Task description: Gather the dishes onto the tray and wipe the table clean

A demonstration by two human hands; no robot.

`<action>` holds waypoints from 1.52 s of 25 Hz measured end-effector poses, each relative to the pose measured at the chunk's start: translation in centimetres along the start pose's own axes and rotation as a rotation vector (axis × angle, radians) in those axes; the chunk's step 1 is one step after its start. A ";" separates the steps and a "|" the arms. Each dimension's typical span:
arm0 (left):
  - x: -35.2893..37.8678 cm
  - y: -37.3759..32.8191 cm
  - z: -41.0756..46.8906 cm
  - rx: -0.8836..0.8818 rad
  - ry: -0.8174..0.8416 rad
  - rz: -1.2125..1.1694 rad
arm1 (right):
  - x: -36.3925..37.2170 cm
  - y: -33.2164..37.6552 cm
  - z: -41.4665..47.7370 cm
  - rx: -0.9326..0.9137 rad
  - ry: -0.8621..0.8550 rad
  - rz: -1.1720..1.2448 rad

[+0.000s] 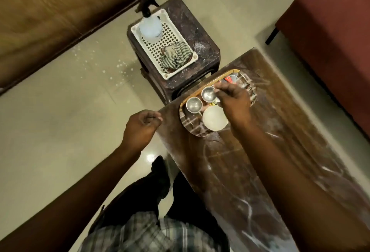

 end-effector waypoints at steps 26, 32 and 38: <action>-19.5 -18.6 18.1 0.323 0.349 0.155 | 22.1 10.6 -3.2 0.164 -0.304 0.219; -15.9 -23.2 23.8 0.358 0.395 0.263 | 21.9 10.8 3.2 0.182 -0.311 -0.142; -12.8 -22.5 33.3 0.579 0.457 0.603 | 24.3 8.5 10.1 0.204 -0.190 -0.502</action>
Point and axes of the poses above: each hand's wrist, its own z-axis towards the middle knuckle, its own x-axis out of the palm, y = z × x, the point moved 3 cm from there along z, towards the middle knuckle
